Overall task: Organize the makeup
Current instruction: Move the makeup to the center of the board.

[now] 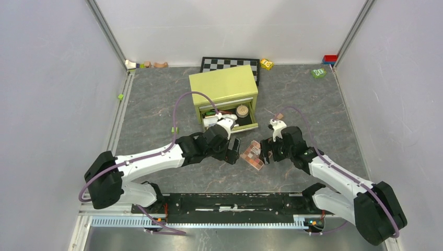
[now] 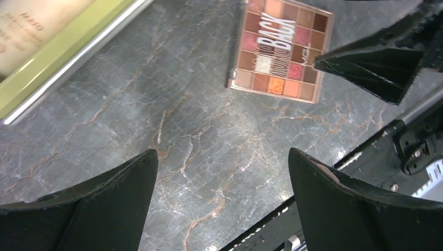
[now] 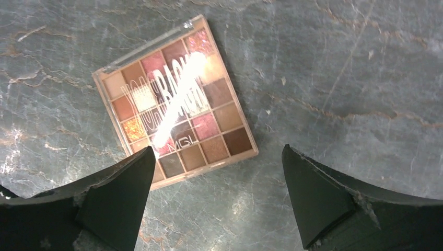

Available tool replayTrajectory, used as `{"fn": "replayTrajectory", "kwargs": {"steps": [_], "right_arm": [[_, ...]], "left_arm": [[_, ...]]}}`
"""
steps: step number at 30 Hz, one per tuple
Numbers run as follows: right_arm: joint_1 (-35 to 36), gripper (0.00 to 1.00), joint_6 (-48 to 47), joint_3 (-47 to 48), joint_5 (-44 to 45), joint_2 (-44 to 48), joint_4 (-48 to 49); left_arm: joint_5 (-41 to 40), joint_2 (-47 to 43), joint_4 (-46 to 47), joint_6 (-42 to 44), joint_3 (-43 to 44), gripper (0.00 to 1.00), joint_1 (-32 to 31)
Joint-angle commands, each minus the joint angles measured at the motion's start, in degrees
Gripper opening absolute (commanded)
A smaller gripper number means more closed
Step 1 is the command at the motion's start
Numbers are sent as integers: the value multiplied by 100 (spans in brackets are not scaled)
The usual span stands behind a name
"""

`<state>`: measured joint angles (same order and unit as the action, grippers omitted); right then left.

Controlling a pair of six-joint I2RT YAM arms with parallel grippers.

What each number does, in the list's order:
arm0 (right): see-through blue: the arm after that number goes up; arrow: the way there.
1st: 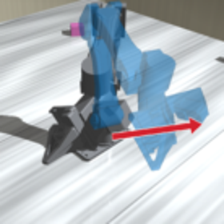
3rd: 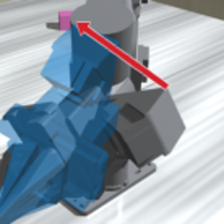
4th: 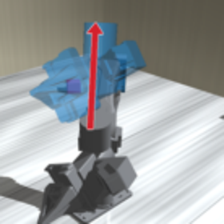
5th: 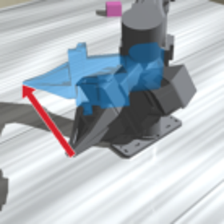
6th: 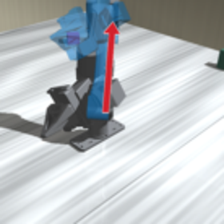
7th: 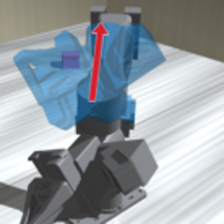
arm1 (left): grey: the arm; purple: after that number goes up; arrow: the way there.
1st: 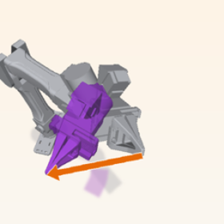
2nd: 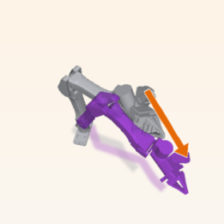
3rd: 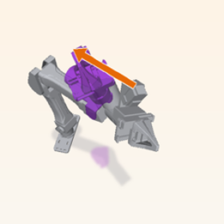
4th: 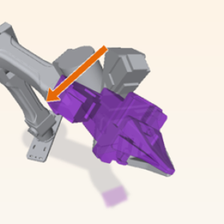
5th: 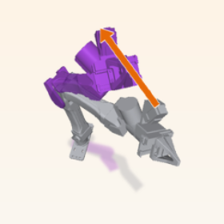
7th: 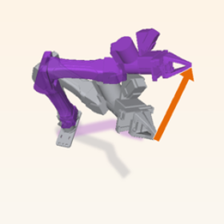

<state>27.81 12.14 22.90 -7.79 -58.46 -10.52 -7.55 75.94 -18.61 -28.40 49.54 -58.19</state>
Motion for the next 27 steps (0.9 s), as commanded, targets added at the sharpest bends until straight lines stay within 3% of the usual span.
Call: {"fn": "replayTrajectory", "kwargs": {"steps": [1,8,16,27], "right_arm": [[22,98,-514,390,-425,-297,382],[214,98,-1030,621,-432,-1005,768],[401,98,-1344,617,-410,-1465,862],[858,98,-590,266,-395,-1223,876]], "left_arm": [[-574,-387,113,-606,-186,100,171],[-539,-1044,73,-909,-691,100,740],[-704,-1292,-143,-773,-726,100,843],[-857,-1357,-138,-944,-792,100,854]]}}
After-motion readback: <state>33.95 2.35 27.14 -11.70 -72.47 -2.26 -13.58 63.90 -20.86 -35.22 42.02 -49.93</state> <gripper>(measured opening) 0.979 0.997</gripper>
